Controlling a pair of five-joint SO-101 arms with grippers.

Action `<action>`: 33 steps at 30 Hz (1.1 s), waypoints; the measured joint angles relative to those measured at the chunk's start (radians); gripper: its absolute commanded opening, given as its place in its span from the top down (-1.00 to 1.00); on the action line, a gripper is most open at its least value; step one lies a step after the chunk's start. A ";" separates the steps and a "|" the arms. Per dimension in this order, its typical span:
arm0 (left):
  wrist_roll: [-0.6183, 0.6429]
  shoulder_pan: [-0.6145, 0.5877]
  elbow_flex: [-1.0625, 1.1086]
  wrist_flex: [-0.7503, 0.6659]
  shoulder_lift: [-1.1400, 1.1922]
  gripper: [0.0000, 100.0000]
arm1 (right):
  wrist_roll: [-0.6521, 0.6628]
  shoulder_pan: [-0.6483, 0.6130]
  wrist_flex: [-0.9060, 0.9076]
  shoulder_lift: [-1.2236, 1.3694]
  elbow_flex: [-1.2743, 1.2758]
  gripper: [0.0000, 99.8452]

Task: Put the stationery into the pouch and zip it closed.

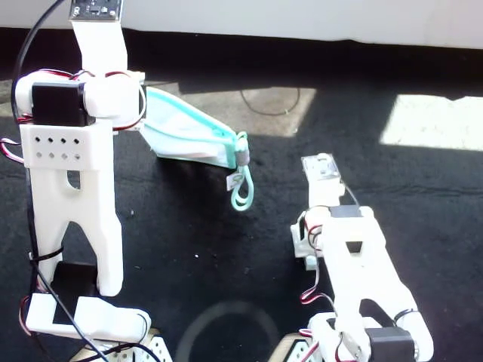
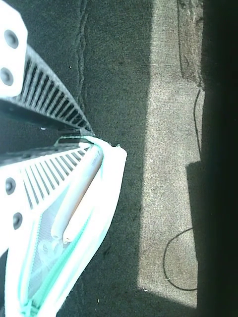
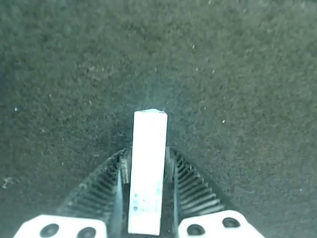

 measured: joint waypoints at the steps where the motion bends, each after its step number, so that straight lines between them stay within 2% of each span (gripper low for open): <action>1: 0.000 0.000 0.000 0.000 0.000 0.98 | 0.000 0.000 0.006 0.002 0.000 0.62; 3: 0.000 0.000 0.000 0.000 0.000 0.98 | 0.000 0.000 0.040 0.037 -0.003 0.54; 14: 0.000 0.000 0.000 0.000 0.000 0.98 | 0.003 0.000 0.267 0.267 -0.308 0.56; 20: 0.000 0.000 0.000 0.000 0.000 0.98 | 0.003 -0.002 0.322 0.420 -0.456 0.56; 27: 0.000 0.000 0.000 0.000 0.000 0.98 | 0.003 -0.048 0.331 0.483 -0.476 0.56; 29: 0.000 0.000 0.000 0.000 0.000 0.98 | 0.002 -0.081 0.331 0.493 -0.479 0.62; 33: 0.000 0.000 0.000 0.000 0.000 0.98 | 0.002 -0.123 0.316 0.493 -0.479 0.89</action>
